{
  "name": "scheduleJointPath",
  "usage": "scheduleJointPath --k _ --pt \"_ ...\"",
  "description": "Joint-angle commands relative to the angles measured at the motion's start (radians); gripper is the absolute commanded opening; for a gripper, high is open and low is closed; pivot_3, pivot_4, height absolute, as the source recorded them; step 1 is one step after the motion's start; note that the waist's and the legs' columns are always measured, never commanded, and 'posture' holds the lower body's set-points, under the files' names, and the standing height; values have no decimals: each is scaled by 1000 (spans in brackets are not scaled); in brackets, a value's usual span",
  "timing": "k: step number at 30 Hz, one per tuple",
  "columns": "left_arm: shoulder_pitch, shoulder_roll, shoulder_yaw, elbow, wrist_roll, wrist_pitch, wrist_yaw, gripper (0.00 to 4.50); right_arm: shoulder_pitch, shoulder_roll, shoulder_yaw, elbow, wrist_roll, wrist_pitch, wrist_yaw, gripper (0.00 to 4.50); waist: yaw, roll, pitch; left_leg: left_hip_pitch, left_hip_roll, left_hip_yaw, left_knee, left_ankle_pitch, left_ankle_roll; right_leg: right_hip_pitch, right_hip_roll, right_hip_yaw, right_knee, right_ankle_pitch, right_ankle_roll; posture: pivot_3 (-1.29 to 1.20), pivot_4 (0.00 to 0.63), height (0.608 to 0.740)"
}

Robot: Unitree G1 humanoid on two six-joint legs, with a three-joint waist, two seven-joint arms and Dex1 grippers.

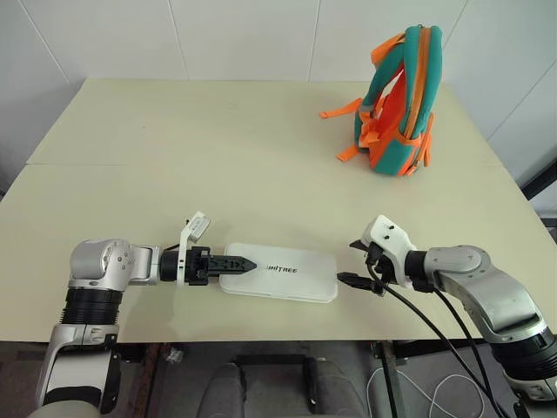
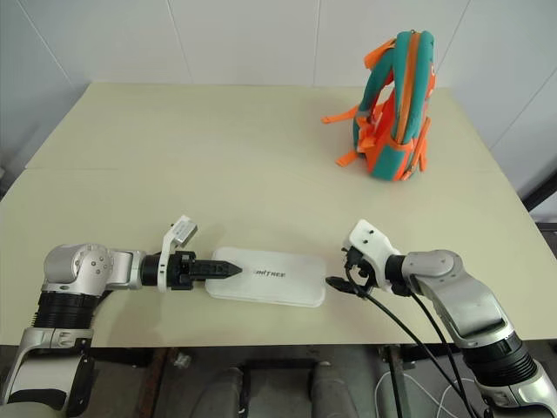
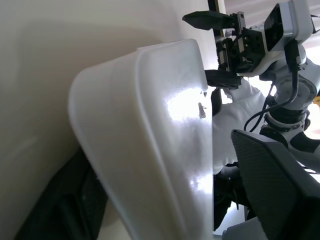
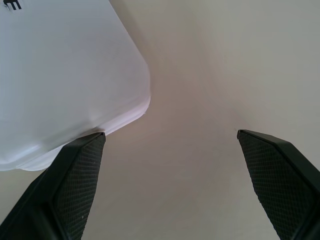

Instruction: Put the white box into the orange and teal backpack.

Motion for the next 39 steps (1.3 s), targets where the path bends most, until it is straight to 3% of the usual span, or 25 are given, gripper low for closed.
scheduleJointPath --k 1,5,8,13,19,25,33,35,39 --pt "17 15 -2 21 0 1 9 2684 3 -18 -24 -32 3 -9 6 4500 0 0 0 0 0 0 0 0 0 0 0 0 0 0 0 0 150 740" --pt "18 51 -42 6 -6 -11 -19 1726 3 -22 -26 -27 2 -11 5 4500 -1 0 0 -1 0 0 -1 -1 0 0 0 0 -1 0 0 0 150 740" --pt "18 68 -61 1 -7 -26 -27 1420 0 -19 -33 -22 2 -14 -1 4500 -1 -1 0 -1 0 0 -1 -2 0 0 0 0 -2 0 0 0 150 740" --pt "18 110 -117 -7 20 -69 -29 1324 -27 1 -97 22 5 -26 -44 4500 -1 -2 -1 0 0 0 0 -2 0 1 0 0 -4 1 -1 0 150 740" --pt "31 129 -126 -31 18 -93 -11 1324 -157 68 -239 178 -32 -21 -230 4500 -7 -2 -1 0 1 1 -1 -2 1 5 -1 -1 -14 5 -8 0 150 740" --pt "15 34 47 -69 -57 -21 77 1313 -339 176 -344 359 -39 -35 -406 4500 -6 -3 -2 -1 0 1 -6 -1 3 5 -4 -1 -20 6 -9 0 150 740" --pt "-31 -143 292 -110 -155 81 240 1296 -550 240 -369 728 -121 -293 -573 4500 -6 -3 -1 -1 0 1 -13 0 2 2 -2 -1 -20 13 4 0 150 740" --pt "-24 -178 320 -136 -159 99 280 1277 -611 256 -369 849 -133 -378 -603 4500 -7 -2 -1 -1 0 2 -14 -1 2 1 -2 -1 -20 18 15 0 150 740" --pt "-8 -227 366 -185 -167 131 333 1271 -706 286 -388 1032 -128 -510 -630 4500 -20 -2 -1 -3 0 2 -18 -1 1 -1 -1 -1 -21 18 18 0 150 740"
